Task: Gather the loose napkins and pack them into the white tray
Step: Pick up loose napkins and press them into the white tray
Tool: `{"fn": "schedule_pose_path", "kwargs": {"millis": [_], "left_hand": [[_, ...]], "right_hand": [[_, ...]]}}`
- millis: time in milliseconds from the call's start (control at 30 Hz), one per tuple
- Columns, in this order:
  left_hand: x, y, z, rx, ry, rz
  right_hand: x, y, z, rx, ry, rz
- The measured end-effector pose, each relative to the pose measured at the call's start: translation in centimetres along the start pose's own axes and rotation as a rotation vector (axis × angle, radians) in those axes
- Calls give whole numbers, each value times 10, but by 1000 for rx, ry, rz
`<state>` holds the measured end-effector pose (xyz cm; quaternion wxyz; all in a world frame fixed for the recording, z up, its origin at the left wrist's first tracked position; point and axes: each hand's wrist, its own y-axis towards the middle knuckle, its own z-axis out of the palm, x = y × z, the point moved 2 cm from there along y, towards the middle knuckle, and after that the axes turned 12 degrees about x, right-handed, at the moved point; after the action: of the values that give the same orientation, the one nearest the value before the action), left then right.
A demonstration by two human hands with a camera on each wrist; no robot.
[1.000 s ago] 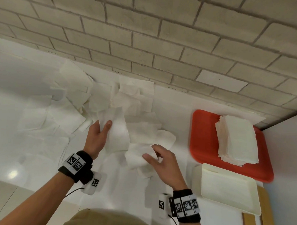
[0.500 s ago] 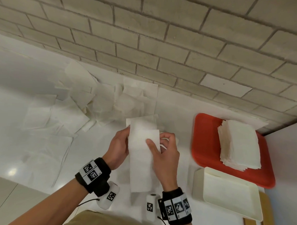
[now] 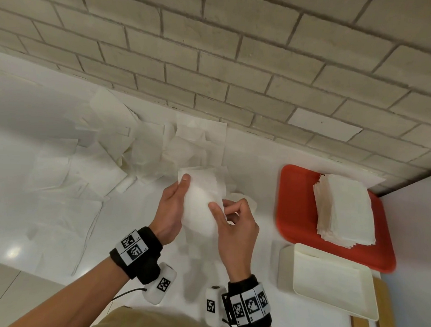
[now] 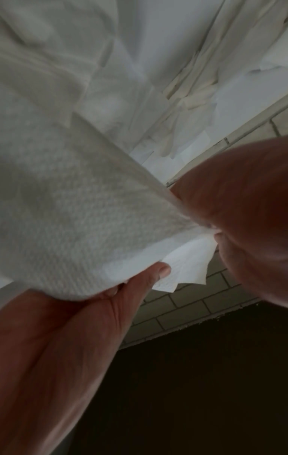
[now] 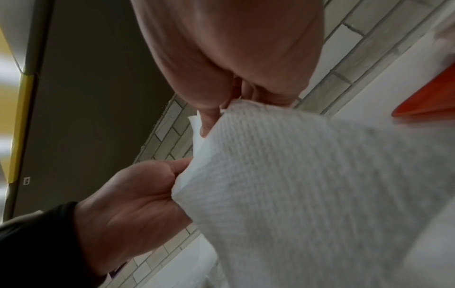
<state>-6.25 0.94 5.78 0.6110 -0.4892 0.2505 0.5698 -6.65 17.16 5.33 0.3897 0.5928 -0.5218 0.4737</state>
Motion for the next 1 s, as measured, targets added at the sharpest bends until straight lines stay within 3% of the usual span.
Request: {"fn": "schedule_pose_path", "kwargs": {"millis": [200,367,500,700,900,1000], "left_hand": [[-7,3,4,-10,-115,-11],[-11,6,-3,-40,-121,13],[-10,1,7,36,-101,-14],[-5,-19,47,173,81,3],[1,-39,76,218,12,-39],[6,-51,95,259,63,34]], "right_hand": [[4,-7,-16,-105,-79,-113],[33,-22,-48,24,35,-144],[70,-28,-65,35,197,-224],[45,-2,-38,-121,-182,-318],[29,-7,-49,-271,-331,-397],[32,-16,-61,-308,-409,-426]]}}
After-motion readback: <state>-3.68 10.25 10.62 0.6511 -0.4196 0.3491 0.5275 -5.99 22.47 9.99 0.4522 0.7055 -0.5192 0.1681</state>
